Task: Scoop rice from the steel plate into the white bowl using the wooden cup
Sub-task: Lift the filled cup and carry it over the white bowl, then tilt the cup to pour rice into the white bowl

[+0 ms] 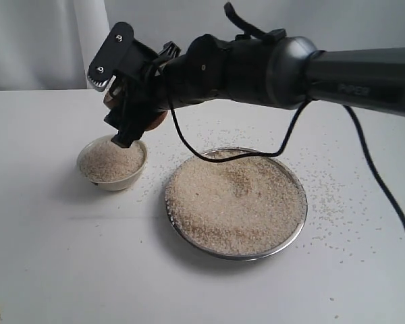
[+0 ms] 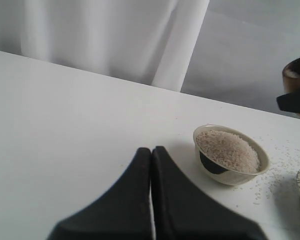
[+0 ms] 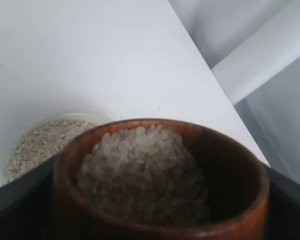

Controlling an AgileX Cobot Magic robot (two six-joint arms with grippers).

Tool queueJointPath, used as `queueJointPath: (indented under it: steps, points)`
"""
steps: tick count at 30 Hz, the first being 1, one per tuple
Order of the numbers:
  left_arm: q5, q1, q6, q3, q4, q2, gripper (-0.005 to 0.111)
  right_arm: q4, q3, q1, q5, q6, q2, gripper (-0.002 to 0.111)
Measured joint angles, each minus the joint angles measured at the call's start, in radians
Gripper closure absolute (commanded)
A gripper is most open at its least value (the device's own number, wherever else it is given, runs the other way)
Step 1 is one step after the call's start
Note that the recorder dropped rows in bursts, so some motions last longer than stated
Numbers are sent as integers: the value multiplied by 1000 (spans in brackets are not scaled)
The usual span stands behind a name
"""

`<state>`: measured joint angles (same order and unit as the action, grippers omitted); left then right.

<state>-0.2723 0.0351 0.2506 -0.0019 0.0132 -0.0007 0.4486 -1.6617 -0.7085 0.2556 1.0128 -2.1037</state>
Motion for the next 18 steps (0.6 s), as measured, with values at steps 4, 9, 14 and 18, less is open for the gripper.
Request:
queueJointPath:
  steps: [4, 9, 14, 18]
  points:
    - [0, 0, 0, 0, 0, 0, 107, -49, -101, 0, 53, -5, -82, 108]
    - [0, 0, 0, 0, 0, 0, 107, -223, -198, -7, 108, -94, -148, 108]
    - [0, 0, 0, 0, 0, 0, 107, -535, -252, -43, 159, -273, -192, 108]
    - [0, 0, 0, 0, 0, 0, 107, -737, -271, -72, 189, -365, -207, 108]
